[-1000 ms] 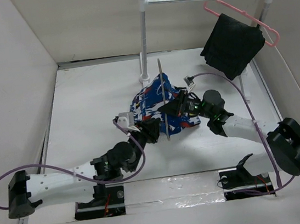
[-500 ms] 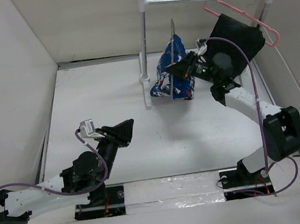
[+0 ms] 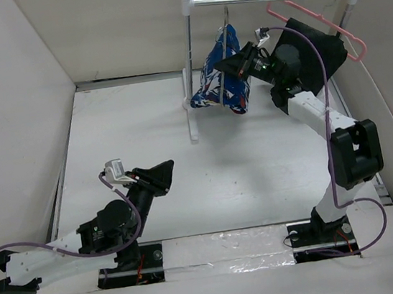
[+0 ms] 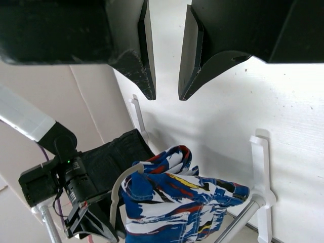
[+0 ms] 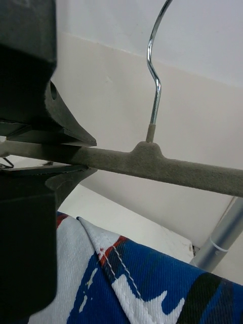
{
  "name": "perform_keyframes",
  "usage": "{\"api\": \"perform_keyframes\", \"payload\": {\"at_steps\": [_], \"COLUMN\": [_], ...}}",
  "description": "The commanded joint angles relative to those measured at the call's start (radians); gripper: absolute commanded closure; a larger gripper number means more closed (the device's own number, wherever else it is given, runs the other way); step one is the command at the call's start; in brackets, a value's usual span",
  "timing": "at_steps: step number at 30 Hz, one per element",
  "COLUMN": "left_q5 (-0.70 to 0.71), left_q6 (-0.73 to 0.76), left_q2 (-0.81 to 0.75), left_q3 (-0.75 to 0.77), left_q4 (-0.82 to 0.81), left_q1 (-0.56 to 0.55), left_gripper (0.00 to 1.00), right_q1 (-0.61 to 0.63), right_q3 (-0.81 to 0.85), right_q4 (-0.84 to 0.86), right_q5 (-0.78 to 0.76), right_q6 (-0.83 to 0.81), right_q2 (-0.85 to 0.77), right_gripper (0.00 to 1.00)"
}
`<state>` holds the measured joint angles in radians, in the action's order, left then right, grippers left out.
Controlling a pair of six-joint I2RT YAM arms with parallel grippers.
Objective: Place the trousers on the hanger
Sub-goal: Place the hanger at the clothesline.
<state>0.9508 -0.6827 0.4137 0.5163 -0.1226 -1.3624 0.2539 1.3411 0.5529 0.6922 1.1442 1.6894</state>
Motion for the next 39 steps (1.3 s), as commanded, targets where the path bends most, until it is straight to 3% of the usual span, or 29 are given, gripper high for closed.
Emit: {"api": "perform_keyframes", "payload": {"at_steps": [1,10,15,27,39], "left_q5": [-0.003,-0.003,0.003,0.011,0.028], "left_q6": [-0.009,-0.008,-0.017,-0.014,0.006], "left_q2": [0.031,0.056,0.065,0.071,0.086], "left_q3": [0.011,-0.001,-0.01,-0.025,-0.013], "left_q4": [-0.025,-0.057,-0.057,-0.081,-0.078], "left_q1": [-0.006,-0.006,-0.006,-0.006,-0.006], "left_gripper": [0.78,0.78,0.78,0.78,0.79], "right_q1": [-0.005,-0.048,-0.067,-0.113,-0.131], "right_q3": [0.116,0.24,0.268,0.466,0.417], "right_q4": [0.258,0.311,0.421,0.397,0.452], "right_q5": [0.001,0.001,0.006,0.006,0.003], "right_q6": [0.077,0.172,0.267,0.35,0.364], "right_q2": [-0.014,0.079,0.121,0.248,0.306], "right_gripper": [0.98,0.98,0.98,0.98,0.93]}}
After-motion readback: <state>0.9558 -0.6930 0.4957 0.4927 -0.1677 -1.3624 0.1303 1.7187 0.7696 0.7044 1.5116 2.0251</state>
